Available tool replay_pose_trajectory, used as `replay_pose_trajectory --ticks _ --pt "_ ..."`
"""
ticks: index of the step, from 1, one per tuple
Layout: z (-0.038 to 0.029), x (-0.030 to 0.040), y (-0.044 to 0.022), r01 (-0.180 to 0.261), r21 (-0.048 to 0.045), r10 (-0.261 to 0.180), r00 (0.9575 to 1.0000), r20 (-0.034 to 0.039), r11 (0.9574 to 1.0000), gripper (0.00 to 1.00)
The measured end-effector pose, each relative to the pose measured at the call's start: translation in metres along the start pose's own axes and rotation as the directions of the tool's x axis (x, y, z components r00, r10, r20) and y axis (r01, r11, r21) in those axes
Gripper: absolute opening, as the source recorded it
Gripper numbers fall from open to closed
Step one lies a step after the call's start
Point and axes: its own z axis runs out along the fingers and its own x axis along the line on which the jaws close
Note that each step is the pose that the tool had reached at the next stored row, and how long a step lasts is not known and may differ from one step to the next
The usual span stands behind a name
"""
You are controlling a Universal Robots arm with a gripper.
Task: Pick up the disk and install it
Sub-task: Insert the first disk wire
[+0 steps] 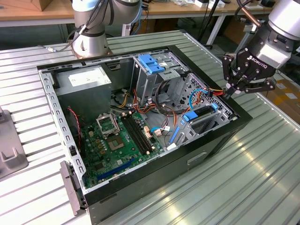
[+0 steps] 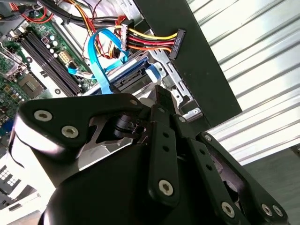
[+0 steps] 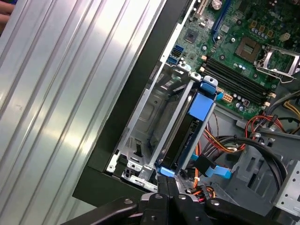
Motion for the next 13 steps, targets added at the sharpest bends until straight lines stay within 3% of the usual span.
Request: replay_pose_trajectory --ticks 3,13 --pt "0.0015 -0.0053 -0.0056 0.010 0.0007 -0.010 0.9999 0.0028 1.0000 0.10" --pt "0.0047 -0.0101 -0.0239 0.025 -0.0003 -0.025 0.9997 0.0040 0.9997 0.10"
